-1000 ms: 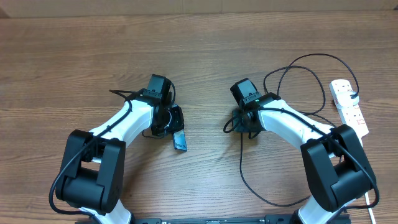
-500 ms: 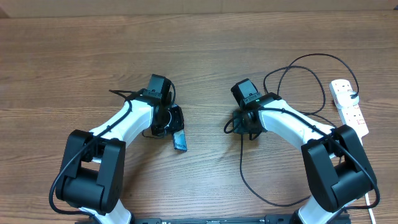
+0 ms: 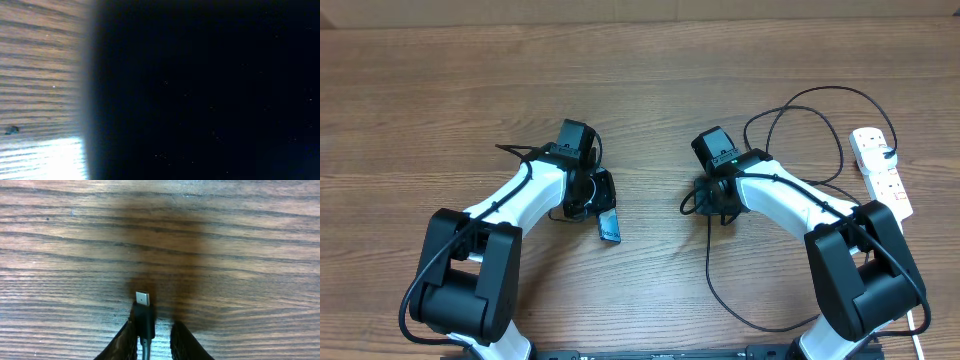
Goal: Plug charger to phone and switch on socket
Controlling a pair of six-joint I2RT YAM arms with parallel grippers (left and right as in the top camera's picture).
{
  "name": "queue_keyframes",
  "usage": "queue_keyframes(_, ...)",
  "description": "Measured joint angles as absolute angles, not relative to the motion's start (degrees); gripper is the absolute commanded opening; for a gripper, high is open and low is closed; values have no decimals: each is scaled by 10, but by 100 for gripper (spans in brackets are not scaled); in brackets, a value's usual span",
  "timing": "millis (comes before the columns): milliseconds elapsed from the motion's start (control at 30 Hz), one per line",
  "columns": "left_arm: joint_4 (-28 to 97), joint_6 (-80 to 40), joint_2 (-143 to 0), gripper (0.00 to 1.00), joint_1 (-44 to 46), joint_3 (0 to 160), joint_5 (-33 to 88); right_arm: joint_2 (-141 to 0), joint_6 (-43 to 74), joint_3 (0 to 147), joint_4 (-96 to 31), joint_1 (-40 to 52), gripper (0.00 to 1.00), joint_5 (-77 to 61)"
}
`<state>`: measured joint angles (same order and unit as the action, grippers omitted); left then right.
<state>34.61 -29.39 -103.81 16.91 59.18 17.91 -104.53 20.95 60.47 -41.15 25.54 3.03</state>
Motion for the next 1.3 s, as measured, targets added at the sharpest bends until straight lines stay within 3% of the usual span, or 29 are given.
queue_keyframes(1300, 346, -294, -1038, 4, 169, 592, 178, -1045, 209, 605, -410, 255, 29, 22)
